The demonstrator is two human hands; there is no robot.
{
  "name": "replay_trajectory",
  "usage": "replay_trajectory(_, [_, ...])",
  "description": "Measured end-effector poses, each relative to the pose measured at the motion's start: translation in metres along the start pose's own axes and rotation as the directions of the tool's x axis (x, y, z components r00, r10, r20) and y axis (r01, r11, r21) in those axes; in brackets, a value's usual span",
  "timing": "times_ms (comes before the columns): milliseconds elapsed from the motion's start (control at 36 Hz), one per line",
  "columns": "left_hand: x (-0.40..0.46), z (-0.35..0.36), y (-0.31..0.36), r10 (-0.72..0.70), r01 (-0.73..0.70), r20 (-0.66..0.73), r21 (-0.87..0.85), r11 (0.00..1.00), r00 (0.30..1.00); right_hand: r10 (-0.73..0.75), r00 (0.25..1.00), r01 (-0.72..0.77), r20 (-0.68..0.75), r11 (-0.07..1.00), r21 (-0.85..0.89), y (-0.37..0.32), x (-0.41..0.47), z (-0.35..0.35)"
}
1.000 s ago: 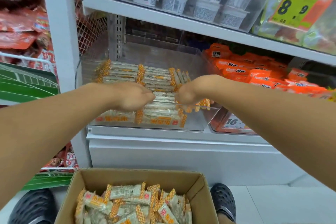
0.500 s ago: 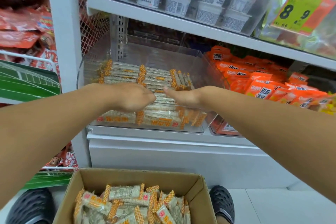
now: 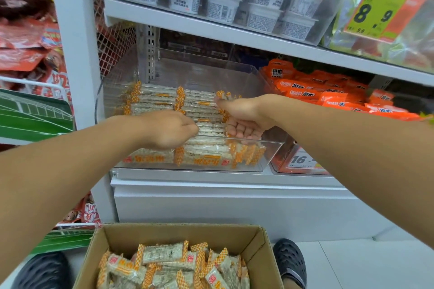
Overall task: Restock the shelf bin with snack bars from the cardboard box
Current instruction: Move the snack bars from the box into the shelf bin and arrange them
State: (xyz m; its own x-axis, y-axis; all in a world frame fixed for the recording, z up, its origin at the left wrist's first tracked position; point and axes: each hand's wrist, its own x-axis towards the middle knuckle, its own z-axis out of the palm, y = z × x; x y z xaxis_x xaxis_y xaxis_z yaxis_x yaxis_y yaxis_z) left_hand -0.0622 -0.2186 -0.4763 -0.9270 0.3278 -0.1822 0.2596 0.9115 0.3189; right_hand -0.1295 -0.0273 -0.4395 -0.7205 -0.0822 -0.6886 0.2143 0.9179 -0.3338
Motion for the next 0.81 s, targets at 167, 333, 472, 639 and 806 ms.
replay_trajectory(167, [-0.002, 0.000, 0.001, 0.002, -0.002, -0.009, 0.006, 1.000, 1.000, 0.005, 0.995, -0.010, 0.100, 0.999, 0.049, 0.001, -0.008, -0.013])
replay_trajectory(333, [-0.005, -0.001, 0.004, 0.001, -0.001, -0.010, -0.002, 1.000, 1.000, -0.128, 0.921, 0.231, -0.369, 0.940, 0.252, 0.005, 0.015, -0.018])
replay_trajectory(472, [-0.005, -0.002, 0.004, 0.001, -0.001, -0.004, -0.003, 1.000, 1.000, -0.132, 0.878, 0.265, -0.459, 0.934, 0.238, 0.009, 0.042, 0.003])
replay_trajectory(639, [-0.003, 0.000, 0.002, -0.022, 0.022, 0.000, -0.027, 0.999, 1.000, -0.107, 0.807, 0.384, -0.581, 0.842, 0.379, 0.017, 0.038, -0.006])
replay_trajectory(806, [-0.003, -0.001, 0.003, -0.018, 0.018, 0.005, -0.034, 0.999, 1.000, 0.003, 0.935, 0.154, -0.355, 0.898, 0.413, 0.015, 0.029, -0.004])
